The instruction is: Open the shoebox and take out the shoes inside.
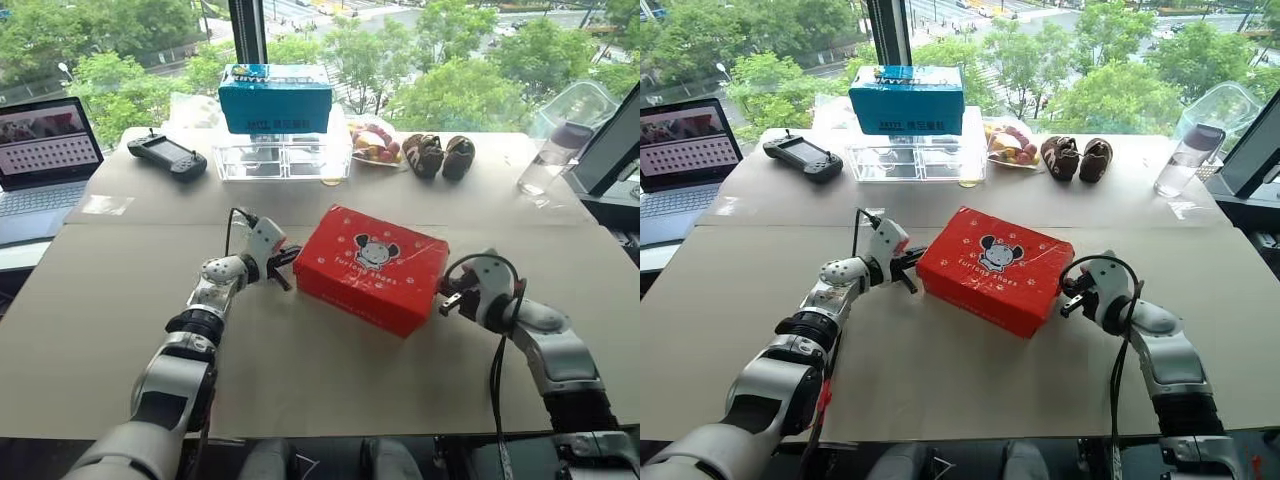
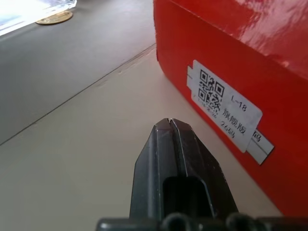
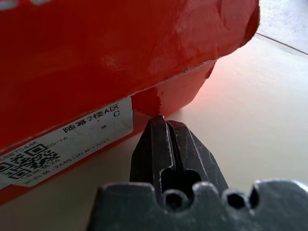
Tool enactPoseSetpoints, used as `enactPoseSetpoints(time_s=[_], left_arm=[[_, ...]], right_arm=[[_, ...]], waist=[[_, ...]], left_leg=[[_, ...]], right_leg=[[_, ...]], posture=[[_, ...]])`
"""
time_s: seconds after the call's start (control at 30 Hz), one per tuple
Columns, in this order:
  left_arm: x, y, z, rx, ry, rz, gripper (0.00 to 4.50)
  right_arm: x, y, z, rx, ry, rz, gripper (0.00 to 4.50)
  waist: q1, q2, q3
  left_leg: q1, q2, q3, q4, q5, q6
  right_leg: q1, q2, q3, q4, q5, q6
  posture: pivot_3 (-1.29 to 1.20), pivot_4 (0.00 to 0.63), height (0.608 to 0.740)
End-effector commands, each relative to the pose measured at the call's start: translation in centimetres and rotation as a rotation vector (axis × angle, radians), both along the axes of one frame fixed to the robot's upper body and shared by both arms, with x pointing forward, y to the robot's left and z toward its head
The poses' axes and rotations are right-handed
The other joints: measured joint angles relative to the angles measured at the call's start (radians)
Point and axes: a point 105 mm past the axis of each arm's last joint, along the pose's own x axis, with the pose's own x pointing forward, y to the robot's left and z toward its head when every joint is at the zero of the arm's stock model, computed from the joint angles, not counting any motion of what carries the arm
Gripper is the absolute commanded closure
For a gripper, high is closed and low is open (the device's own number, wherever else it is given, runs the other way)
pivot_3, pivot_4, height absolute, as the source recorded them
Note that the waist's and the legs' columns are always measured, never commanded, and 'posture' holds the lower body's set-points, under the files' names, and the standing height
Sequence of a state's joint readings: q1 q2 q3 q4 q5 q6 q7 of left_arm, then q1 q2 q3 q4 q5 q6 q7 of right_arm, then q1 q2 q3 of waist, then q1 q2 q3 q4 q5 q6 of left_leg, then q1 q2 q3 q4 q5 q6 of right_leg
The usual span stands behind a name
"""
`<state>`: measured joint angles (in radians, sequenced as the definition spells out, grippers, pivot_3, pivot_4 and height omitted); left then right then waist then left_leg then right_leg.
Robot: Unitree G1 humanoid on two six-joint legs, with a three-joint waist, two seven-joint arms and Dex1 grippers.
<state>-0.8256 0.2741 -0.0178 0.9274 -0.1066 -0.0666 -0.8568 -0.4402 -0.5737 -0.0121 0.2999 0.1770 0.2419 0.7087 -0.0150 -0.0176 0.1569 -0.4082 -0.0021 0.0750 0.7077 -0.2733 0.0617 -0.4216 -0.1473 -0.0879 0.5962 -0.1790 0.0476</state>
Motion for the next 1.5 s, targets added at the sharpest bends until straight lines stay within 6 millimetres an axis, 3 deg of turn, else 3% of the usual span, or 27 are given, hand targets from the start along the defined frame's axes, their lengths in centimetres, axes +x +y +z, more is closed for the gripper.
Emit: enactPoseSetpoints(time_s=[0.03, 0.17, 0.3, 0.47, 0.63, 0.7, 0.87, 1.03, 1.13, 1.23, 1.4, 1.5], left_arm=[[-1.3, 0.1, 2.3, -0.132, 0.020, -0.074, 4.50], [-4.1, 0.6, 2.2, -0.145, 0.101, -0.131, 4.50], [-7.4, 1.8, 1.3, -0.073, 0.167, -0.163, 4.50], [-10.4, 5.0, 1.3, -0.017, 0.197, -0.077, 4.50], [-12.6, 8.5, 1.3, 0.003, 0.227, 0.031, 4.50], [-13.3, 9.1, 1.0, 0.006, 0.238, 0.045, 4.50], [-13.5, 9.7, 1.0, 0.013, 0.248, 0.060, 4.50], [-12.8, 11.7, 2.1, 0.067, 0.212, 0.093, 4.50], [-11.9, 13.7, 3.8, 0.081, 0.163, 0.122, 3.77], [-11.5, 14.7, 5.7, 0.102, 0.119, 0.115, 2.83], [-12.0, 15.7, 11.5, 0.038, 0.076, 0.034, 1.03], [-12.3, 16.0, 14.9, 0.006, 0.042, -0.011, 0.07]], right_arm=[[1.8, 1.5, 1.3, -0.005, -0.065, 0.079, 4.47], [2.9, 4.2, 1.2, -0.019, -0.067, 0.186, 4.47], [2.5, 7.7, 1.0, -0.013, -0.047, 0.333, 4.47], [-1.9, 12.5, -0.3, -0.048, 0.027, 0.583, 4.47], [-4.6, 14.1, -0.3, -0.034, 0.045, 0.629, 4.47], [-4.9, 13.7, -0.4, -0.040, 0.052, 0.618, 4.47], [-3.5, 10.0, -0.4, -0.122, 0.057, 0.530, 4.47], [-1.2, 3.7, 1.3, -0.221, 0.042, 0.371, 4.47], [-1.4, 0.4, 2.2, -0.267, 0.077, 0.321, 4.50], [-2.9, -1.3, 3.2, -0.240, 0.143, 0.337, 4.50], [-8.0, -0.6, 5.9, -0.109, 0.326, 0.516, 4.50], [-11.3, 0.3, 5.9, -0.079, 0.462, 0.632, 4.50]], waist=[[-0.009, 0.000, 0.000], [-0.025, 0.000, 0.000], [-0.031, 0.001, 0.000], [-0.028, 0.002, 0.001], [-0.028, 0.002, 0.001], [-0.026, 0.002, 0.001], [-0.013, 0.002, 0.001], [0.005, 0.002, 0.001], [0.012, 0.002, 0.002], [0.009, 0.001, 0.002], [0.003, 0.000, 0.005], [0.004, 0.000, 0.005]], left_leg=[[0.000, 0.000, 0.000, 0.000, 0.000, 0.000], [0.001, 0.001, 0.001, 0.000, 0.001, -0.001], [0.002, 0.001, 0.001, 0.000, 0.001, -0.002], [0.005, 0.002, 0.002, 0.000, 0.001, -0.002], [0.008, 0.003, 0.003, -0.001, 0.001, -0.003], [0.010, 0.003, 0.004, -0.001, 0.000, -0.003], [0.011, 0.003, 0.005, -0.001, 0.000, -0.003], [0.009, 0.002, 0.006, -0.001, 0.000, -0.003], [0.009, 0.001, 0.007, -0.001, -0.001, -0.002], [0.008, 0.002, 0.008, -0.001, -0.001, -0.002], [0.007, 0.003, 0.008, -0.002, -0.001, -0.002], [0.006, 0.003, 0.009, -0.002, -0.002, 0.000]], right_leg=[[0.000, 0.000, 0.000, 0.001, 0.000, 0.000], [-0.001, 0.001, 0.003, 0.005, 0.000, 0.000], [-0.001, 0.001, 0.004, 0.007, 0.000, 0.000], [-0.002, 0.001, 0.009, 0.011, -0.001, -0.001], [-0.002, 0.001, 0.011, 0.014, -0.003, -0.002], [-0.002, 0.001, 0.013, 0.013, -0.003, -0.003], [-0.002, 0.001, 0.013, 0.014, -0.003, -0.003], [-0.003, 0.000, 0.014, 0.013, -0.003, -0.004], [-0.004, 0.000, 0.014, 0.012, -0.003, -0.003], [-0.004, 0.001, 0.014, 0.012, -0.006, -0.004], [-0.005, 0.001, 0.014, 0.013, -0.006, -0.003], [-0.006, 0.000, 0.014, 0.013, -0.006, -0.003]], posture=[[0.00, 0.150, 0.740], [0.00, 0.150, 0.740], [0.00, 0.150, 0.740], [0.00, 0.150, 0.740], [0.00, 0.150, 0.740], [0.00, 0.150, 0.740], [0.00, 0.150, 0.740], [0.00, 0.150, 0.740], [0.00, 0.150, 0.740], [0.00, 0.150, 0.740], [0.00, 0.150, 0.740], [0.00, 0.150, 0.740]])
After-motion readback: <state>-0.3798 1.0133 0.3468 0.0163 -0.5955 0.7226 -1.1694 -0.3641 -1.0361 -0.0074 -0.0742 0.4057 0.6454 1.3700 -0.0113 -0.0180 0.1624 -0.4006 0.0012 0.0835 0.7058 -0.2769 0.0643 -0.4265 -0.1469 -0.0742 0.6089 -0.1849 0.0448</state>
